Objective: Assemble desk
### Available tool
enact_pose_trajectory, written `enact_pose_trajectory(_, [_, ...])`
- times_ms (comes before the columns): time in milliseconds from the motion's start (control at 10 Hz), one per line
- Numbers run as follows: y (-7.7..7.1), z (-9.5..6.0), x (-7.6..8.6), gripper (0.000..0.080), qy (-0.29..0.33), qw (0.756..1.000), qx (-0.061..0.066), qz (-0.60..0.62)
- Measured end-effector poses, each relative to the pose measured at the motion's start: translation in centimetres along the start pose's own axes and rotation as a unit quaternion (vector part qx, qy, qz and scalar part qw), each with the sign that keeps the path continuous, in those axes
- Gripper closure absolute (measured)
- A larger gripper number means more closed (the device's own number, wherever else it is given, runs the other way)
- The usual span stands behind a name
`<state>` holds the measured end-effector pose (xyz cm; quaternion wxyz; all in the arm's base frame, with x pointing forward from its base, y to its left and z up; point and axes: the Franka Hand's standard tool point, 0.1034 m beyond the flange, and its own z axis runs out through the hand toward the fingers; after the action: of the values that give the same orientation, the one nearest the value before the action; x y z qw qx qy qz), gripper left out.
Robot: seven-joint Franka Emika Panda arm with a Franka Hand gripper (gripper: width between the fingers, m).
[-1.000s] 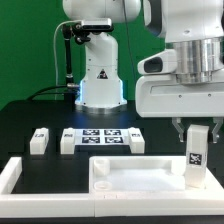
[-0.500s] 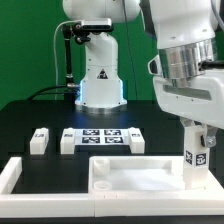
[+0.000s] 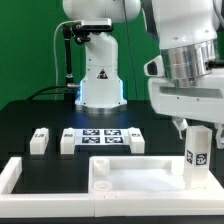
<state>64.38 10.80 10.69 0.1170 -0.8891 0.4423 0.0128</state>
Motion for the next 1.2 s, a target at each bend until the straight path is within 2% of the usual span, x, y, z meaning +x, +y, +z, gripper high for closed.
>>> enact_pose_trajectory(100, [0.13,-0.13,0.41,0.0159,0.001,0.997,0.001,-0.078])
enact_pose_trajectory(500, [0.12,-0.03,0.3,0.0151,0.001,0.979,0.0,-0.202])
enact_pose_trajectory(700, [0.25,-0.35,0.8,0.0151,0.016,0.918,-0.031,-0.396])
enact_pose_trajectory(800, [0.22,-0.29,0.71,0.0151,0.016,0.914,-0.032,-0.405])
enact_pose_trajectory(900, [0.24,-0.26,0.72,0.0151,0.017,0.92,-0.032,-0.39])
enact_pose_trajectory(1000, [0.24,-0.25,0.71,0.0245,0.017,0.923,-0.031,-0.384])
enact_pose_trajectory(1100, [0.21,-0.23,0.65,0.0427,0.018,0.938,-0.03,-0.344])
enact_pose_trajectory(1200, [0.23,-0.22,0.64,0.0427,0.018,0.948,-0.031,-0.318])
